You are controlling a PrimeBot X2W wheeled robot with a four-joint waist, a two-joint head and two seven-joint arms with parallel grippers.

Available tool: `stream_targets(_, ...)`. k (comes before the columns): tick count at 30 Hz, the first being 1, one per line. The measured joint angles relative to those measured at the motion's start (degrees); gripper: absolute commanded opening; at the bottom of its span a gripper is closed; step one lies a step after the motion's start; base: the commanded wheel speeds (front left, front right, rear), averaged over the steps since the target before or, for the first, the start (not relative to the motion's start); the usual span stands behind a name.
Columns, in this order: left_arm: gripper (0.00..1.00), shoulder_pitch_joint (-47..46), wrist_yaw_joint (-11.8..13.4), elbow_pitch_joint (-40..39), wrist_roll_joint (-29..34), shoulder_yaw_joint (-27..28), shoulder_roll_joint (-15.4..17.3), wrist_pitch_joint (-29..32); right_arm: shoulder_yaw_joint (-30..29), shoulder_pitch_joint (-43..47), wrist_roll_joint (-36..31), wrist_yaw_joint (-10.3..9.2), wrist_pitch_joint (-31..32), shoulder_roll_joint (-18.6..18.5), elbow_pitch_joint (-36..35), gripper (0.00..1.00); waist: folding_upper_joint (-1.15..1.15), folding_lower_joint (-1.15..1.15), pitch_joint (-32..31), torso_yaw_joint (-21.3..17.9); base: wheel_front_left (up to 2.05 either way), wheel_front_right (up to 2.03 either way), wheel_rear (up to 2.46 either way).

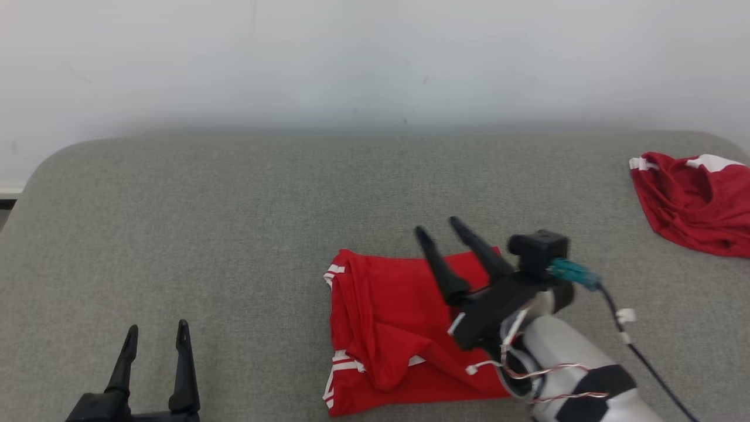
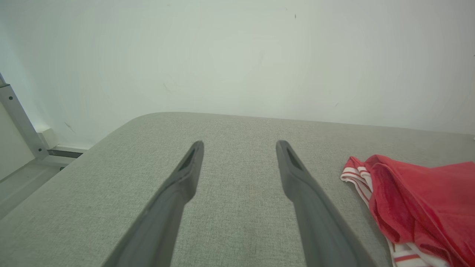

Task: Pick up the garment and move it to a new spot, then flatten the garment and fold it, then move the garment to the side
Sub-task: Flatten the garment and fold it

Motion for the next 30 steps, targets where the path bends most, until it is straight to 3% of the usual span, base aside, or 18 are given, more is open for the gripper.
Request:
stream_targets(7, 1.0, 1.1, 0.0, -0.6, 0.2, 1.1, 0.1, 0.0, -6.3, 4.4, 0.2, 0.0, -1.4, -6.8, -3.1, 1.0, 0.0, 0.0, -0.8, -1.4, 0.0, 0.0, 0.0)
stream_targets(12, 1.0, 2.4, 0.0, -1.3, 0.5, 1.5, 0.1, 0.0, -12.8, 9.2, -1.3, 0.0, -2.6, -8.5, -5.6, 1.0, 0.0, 0.0, -1.3, -2.3, 0.0, 0.0, 0.0)
stream_targets(26, 1.0, 2.4, 0.0, -1.2, 0.7, -0.2, 0.0, 0.0, -22.8, 21.7, -9.0, 0.0, -2.9, -4.9, -17.4, 1.0, 0.0, 0.0, -0.6, -4.2, 0.0, 0.0, 0.0)
stream_targets(30, 1.0, 2.4, 0.0, -0.3, 0.3, -4.2, 0.0, 0.0, -25.0, 23.7, -10.4, 0.0, -2.9, -3.8, -18.7, 1.0, 0.0, 0.0, -0.5, -4.2, 0.0, 0.0, 0.0)
